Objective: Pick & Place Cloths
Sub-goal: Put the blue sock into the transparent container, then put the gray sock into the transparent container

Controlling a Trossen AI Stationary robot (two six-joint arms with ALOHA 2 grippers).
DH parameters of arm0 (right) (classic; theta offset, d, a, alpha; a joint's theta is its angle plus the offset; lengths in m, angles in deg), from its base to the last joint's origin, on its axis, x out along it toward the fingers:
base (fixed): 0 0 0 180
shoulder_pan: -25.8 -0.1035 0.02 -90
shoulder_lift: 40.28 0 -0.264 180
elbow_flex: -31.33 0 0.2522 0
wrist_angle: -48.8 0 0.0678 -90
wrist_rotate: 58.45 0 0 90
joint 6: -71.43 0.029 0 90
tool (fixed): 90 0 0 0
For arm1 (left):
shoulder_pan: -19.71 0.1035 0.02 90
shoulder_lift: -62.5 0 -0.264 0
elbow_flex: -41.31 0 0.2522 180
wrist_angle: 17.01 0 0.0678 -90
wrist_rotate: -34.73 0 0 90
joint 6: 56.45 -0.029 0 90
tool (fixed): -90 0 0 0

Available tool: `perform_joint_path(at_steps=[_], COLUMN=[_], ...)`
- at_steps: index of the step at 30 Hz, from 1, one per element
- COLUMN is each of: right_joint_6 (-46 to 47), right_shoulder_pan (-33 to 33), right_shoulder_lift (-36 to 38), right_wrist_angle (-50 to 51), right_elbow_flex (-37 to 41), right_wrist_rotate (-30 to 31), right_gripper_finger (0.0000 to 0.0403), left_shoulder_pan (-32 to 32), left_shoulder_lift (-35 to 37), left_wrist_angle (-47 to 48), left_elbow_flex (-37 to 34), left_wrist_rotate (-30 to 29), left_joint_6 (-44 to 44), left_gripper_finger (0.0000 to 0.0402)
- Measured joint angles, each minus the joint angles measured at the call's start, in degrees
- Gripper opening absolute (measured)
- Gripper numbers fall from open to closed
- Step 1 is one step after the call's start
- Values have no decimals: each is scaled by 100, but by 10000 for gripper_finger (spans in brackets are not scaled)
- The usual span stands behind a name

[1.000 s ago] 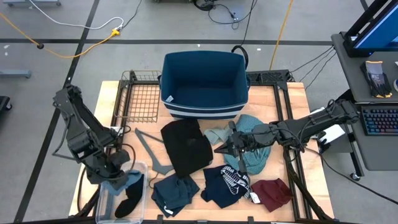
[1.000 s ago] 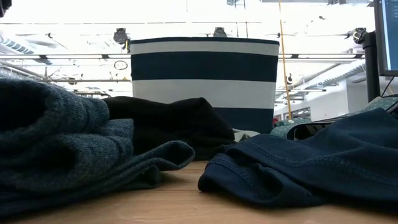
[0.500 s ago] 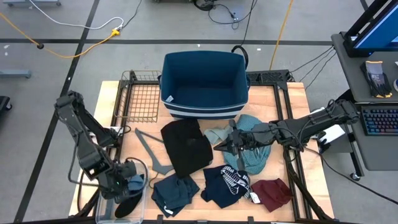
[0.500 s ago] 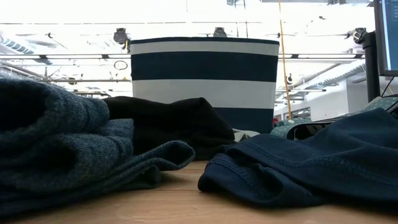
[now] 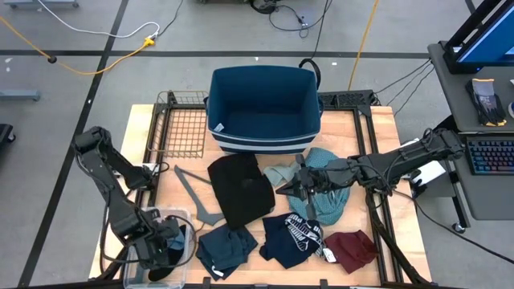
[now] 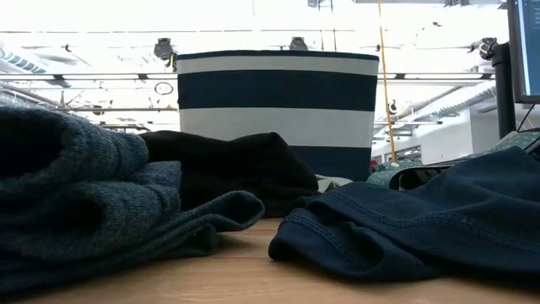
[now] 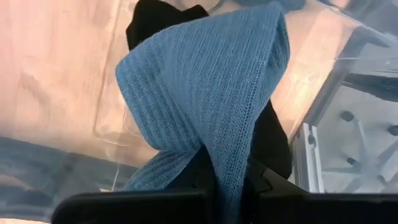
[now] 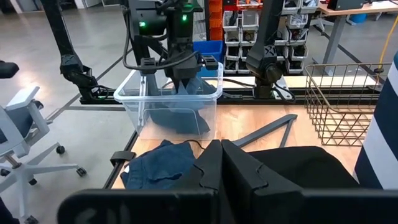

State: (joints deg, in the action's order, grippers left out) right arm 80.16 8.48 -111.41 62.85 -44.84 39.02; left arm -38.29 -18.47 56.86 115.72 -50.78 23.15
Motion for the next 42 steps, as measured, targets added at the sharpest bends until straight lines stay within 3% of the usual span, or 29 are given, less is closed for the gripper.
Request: perform_joint_path(at_steps=[13,25,30,33,37,42], right_joint_6=[2,2,0,-6,-233,-479], right_shoulder_pan=[2,9,9,9,9,9], right_shoulder_lift=[0,0,0,-2,-2,-4], right_wrist_angle=[-2,-4,-4,-2,0,25], right_elbow_flex=[0,0,0,0,0,0], right_wrist_rotate=[-1,-1,-3,-1,15,21], right_gripper_finger=[0,44,64,68,65,55], left_shoulder_pan=[-4,-4,122,140,140,101], left_shoulder_lift=[-17,-16,22,146,461,942], left_wrist_angle=[-35,-59,-54,-19,-22,-31], left_elbow_flex=[-2,-2,-2,121,493,1016], left_wrist_rotate=[-17,72,1009,1102,599,-939], left_joint_6=[52,285,358,468,736,743], left_gripper_finger=[28,177,216,224,225,225])
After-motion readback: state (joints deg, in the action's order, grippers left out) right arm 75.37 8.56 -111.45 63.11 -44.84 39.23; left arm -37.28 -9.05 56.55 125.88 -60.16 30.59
